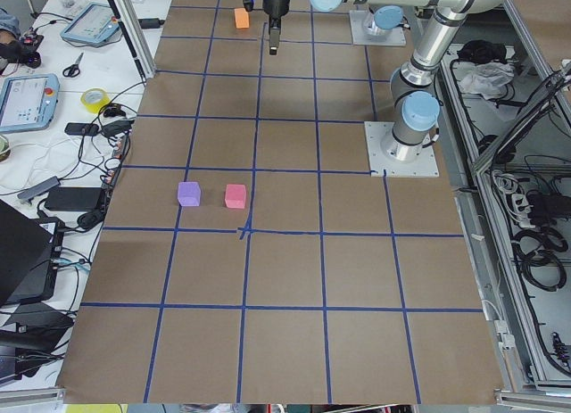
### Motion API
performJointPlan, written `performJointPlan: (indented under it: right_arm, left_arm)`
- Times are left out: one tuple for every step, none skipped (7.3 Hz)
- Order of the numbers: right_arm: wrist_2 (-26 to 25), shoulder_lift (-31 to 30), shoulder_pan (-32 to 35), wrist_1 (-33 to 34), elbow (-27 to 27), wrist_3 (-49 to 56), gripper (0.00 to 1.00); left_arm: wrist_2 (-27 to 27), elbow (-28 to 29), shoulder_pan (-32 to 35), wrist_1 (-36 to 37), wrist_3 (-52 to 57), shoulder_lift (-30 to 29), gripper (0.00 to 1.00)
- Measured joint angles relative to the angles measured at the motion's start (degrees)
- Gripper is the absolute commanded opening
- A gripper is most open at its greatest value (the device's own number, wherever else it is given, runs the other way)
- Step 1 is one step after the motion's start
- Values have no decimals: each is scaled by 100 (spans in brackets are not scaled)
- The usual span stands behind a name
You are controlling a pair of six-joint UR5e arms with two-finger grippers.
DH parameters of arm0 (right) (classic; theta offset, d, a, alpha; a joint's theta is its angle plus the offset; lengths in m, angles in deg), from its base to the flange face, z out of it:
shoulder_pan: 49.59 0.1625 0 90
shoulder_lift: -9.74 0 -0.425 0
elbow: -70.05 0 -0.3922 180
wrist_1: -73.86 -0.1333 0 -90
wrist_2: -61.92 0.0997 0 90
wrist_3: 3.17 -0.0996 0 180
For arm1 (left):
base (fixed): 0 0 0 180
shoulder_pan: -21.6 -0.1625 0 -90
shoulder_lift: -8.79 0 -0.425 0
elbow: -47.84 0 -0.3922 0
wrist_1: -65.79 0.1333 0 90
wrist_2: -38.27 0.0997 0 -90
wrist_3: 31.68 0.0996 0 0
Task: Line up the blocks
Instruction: 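Lower the right gripper onto the orange cube and close on it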
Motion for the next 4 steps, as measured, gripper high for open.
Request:
performJointPlan:
  right_arm:
    - [15, 302, -121, 564, 103, 204, 100]
    - [26, 666, -180, 1188, 208, 283, 100]
    - [30, 1038, -202, 1685, 272, 308, 100]
    - [24, 1369, -209, 1980, 300, 321, 100]
  left_arm:
    - [-2, -3, 3, -1, 8, -1, 100]
    - [-4, -3, 3, 1, 9, -2, 100]
    - [-2, -4, 4, 5, 8, -2, 100]
    - [-1, -4, 4, 7, 6, -2, 100]
